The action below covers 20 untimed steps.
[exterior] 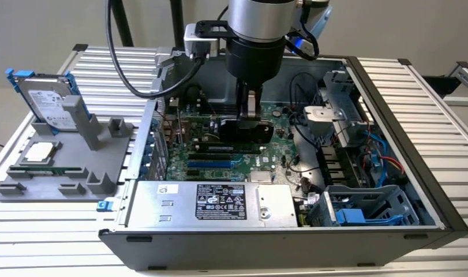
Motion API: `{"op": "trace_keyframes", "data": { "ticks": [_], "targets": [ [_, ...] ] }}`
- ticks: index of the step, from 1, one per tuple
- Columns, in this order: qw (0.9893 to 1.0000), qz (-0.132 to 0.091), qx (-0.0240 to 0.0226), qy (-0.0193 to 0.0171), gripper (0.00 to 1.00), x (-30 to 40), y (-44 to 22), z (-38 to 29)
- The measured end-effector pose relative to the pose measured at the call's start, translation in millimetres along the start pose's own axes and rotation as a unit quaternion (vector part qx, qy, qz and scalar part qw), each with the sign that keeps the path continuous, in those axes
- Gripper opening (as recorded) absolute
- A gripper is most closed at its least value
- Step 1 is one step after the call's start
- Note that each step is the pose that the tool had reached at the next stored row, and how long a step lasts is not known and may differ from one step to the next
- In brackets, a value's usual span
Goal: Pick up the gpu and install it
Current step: 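Insert the gpu into the slot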
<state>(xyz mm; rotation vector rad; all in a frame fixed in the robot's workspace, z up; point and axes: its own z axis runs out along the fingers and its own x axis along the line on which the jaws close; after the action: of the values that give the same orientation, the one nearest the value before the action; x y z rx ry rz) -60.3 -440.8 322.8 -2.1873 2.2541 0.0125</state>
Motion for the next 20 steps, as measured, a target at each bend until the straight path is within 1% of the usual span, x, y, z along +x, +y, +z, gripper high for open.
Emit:
{"op": "trace_keyframes", "data": {
  "ticks": [12, 20],
  "targets": [
    [1.0, 0.0, 0.0001, 0.0005, 0.0, 0.0, 0.0, 1.0],
    [1.0, 0.0, 0.0003, 0.0081, 0.0, 0.0, 0.0, 5.0]
  ]
}}
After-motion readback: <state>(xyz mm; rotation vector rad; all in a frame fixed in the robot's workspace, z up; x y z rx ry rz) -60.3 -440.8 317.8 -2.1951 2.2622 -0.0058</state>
